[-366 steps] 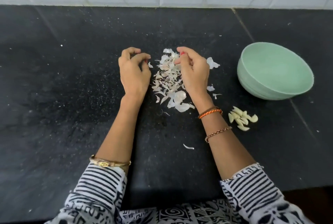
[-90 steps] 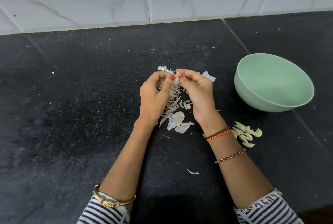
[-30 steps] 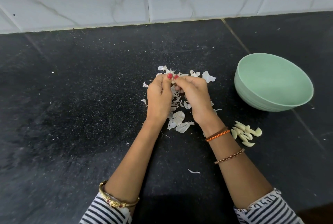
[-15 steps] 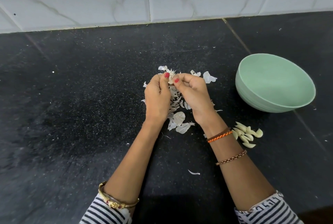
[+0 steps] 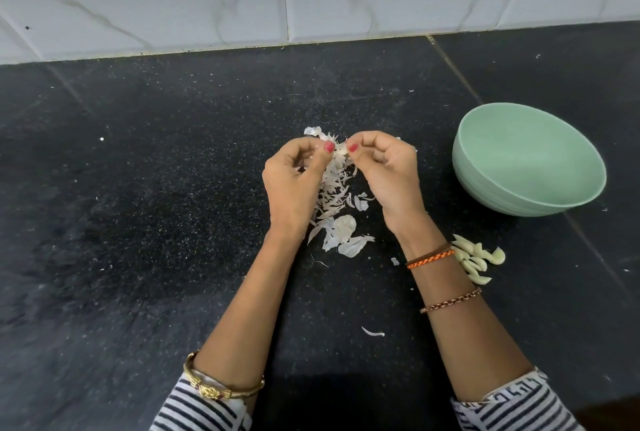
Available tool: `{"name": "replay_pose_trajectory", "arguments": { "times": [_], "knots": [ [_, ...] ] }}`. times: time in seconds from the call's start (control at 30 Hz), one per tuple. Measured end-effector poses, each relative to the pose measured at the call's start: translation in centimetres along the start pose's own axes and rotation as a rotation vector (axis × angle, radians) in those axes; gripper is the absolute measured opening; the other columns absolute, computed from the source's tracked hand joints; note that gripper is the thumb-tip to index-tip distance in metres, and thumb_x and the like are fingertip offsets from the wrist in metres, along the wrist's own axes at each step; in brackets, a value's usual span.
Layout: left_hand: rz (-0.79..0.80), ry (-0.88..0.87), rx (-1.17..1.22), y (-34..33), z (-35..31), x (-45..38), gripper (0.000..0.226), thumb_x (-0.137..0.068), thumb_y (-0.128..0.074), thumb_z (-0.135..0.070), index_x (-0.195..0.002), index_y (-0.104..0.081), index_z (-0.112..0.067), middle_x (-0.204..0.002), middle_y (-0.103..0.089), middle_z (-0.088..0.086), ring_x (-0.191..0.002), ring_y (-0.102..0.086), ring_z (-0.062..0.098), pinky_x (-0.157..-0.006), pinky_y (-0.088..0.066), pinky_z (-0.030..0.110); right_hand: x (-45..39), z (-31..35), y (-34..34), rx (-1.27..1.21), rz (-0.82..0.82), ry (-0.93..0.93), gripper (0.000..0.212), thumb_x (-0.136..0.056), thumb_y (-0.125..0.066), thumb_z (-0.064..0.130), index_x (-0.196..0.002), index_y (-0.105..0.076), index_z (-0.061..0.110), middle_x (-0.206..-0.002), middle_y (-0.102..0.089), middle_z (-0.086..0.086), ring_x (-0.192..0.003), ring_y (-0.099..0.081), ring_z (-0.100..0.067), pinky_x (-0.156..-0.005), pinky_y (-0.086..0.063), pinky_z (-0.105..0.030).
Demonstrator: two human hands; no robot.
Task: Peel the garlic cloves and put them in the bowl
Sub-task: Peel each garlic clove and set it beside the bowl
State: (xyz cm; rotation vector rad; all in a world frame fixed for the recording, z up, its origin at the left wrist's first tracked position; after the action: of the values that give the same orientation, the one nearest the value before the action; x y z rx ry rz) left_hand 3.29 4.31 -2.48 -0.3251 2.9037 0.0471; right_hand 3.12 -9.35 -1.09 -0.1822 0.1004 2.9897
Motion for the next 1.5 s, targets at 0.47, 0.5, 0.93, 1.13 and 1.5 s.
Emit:
{"name": "replay_pose_trajectory", "arguments": {
  "times": [0.47,0.5,0.93,1.13,1.5],
  "knots": [
    [0.089,-0.048,-0.138,-0.3,-0.8,0.1,0.01,-0.076,-0.061,-0.022,-0.07,-0.067,-0.027,-0.074,-0.067,0.021,-0.063,-0.054,0.018,-0.059,-0.047,0.033,-0.4,-0.1,-0.2,0.132,0.045,0.09,0.02,-0.083,-0.063,-0.003,-0.098,-0.07,0.008,-0.084,-0.067,0.007,-0.081,-0.063,-0.001,-0.076,-0.051,-0.015],
    [0.089,-0.05,-0.147,-0.2,-0.7,0.0,0.009,-0.075,-0.061,-0.021,-0.07,-0.068,-0.025,-0.072,-0.066,0.022,-0.06,-0.052,0.017,-0.056,-0.046,0.031,-0.4,-0.1,-0.2,0.143,0.061,0.093,0.023,-0.081,-0.064,-0.004,-0.098,-0.069,0.009,-0.084,-0.067,0.007,-0.081,-0.064,-0.005,-0.077,-0.052,-0.017],
    [0.083,0.055,0.041,0.0,0.0,-0.2,0.015,-0.068,-0.065,-0.014,-0.055,-0.067,-0.022,-0.052,-0.058,-0.007,-0.052,-0.045,0.01,-0.052,-0.039,0.022,-0.1,0.5,-0.7,0.241,0.087,0.212,0.023,-0.078,-0.067,-0.004,-0.095,-0.072,0.011,-0.084,-0.068,0.008,-0.08,-0.066,-0.01,-0.077,-0.055,-0.025],
    [0.11,0.07,0.123,-0.1,-0.1,-0.3,0.034,-0.077,-0.066,0.005,-0.058,-0.068,-0.024,-0.056,-0.063,-0.01,-0.056,-0.052,0.003,-0.059,-0.046,0.017,0.2,0.3,-1.1,-0.077,0.211,-0.006,0.022,-0.083,-0.059,-0.007,-0.09,-0.068,0.011,-0.08,-0.064,0.003,-0.07,-0.056,0.004,-0.066,-0.047,-0.012],
    [0.054,0.107,0.164,-0.2,-0.1,-0.2,0.025,-0.079,-0.061,0.01,-0.064,-0.065,-0.009,-0.049,-0.061,-0.008,-0.048,-0.051,0.001,-0.055,-0.046,0.014,0.2,-0.6,-0.9,-0.174,0.237,-0.124,0.019,-0.085,-0.061,0.003,-0.097,-0.069,0.015,-0.091,-0.07,0.006,-0.081,-0.063,0.003,-0.07,-0.046,-0.014]
  ]
}}
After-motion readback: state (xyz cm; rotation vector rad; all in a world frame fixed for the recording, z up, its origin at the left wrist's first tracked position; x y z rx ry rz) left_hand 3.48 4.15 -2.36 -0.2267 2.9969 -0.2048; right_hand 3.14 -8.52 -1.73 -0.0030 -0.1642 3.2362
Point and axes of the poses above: each hand's wrist, its own x-axis away from the middle knuckle, its own y-axis out of the back of the hand, z = x × y, the point moved 6 cm from there along -x, towards the middle knuckle
